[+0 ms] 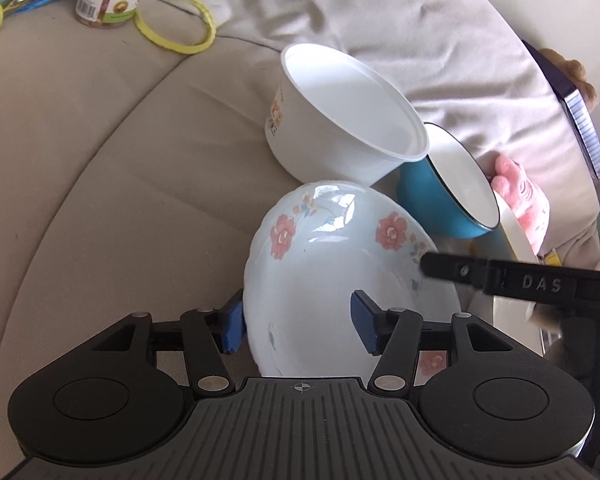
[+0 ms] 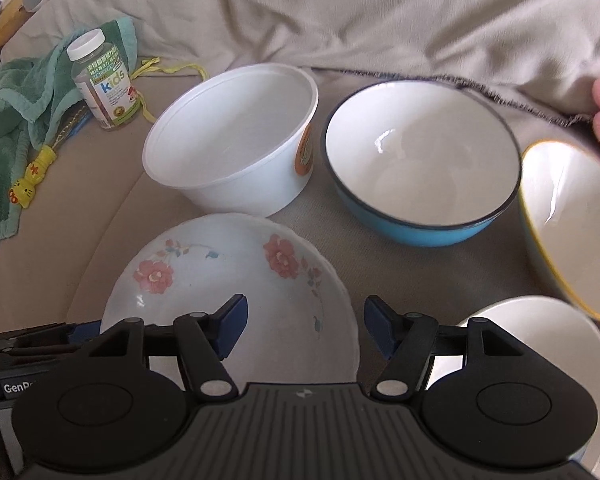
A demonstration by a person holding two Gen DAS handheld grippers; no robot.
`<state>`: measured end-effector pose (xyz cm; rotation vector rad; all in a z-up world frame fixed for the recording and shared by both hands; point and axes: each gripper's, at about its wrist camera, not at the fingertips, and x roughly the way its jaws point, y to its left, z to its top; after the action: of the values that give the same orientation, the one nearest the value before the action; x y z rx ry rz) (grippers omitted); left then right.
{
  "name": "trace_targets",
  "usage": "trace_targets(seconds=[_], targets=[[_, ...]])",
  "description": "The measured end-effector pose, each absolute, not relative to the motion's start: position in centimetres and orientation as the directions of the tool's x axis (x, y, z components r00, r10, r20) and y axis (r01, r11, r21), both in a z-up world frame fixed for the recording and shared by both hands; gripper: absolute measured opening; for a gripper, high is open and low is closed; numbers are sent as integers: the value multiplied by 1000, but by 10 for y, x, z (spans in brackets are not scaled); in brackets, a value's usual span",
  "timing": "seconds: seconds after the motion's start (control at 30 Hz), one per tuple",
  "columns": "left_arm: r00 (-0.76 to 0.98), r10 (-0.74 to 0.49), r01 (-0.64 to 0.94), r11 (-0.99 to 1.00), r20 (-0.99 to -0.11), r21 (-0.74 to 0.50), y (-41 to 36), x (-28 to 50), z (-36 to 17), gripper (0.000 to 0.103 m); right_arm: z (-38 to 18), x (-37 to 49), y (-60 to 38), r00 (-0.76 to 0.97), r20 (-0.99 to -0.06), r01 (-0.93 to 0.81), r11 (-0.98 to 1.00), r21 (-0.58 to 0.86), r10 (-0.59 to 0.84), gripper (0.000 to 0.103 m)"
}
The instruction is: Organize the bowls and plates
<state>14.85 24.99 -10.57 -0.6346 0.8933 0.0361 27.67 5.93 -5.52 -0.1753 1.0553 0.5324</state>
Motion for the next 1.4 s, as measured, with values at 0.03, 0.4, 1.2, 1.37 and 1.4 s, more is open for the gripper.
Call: trace_targets(seconds=[0.03,0.4,1.2,1.37,1.4], targets=[[635,-227,-284,820,-738,-497,250,148,-106,58,-48,273,59,423,-848,-500,863,77,320,66],[775,-86,-245,872,-626,-424,230,126,-50,56,11,191,-108,630,-686,-277,931,238,363,78],[559,-217,124,976,-800,-178,36,246,-61,56,-120,202,-205,552,-679,118,761,638,484,78],[521,-200,119,980,-830,-162,32,250,-71,56,-126,200,-210,557,-635,98,717,690,535,90],[515,-197,118,980,-834,-159,30,251,-72,56,-126,205,-209,549,-635,82,720,689,544,94]])
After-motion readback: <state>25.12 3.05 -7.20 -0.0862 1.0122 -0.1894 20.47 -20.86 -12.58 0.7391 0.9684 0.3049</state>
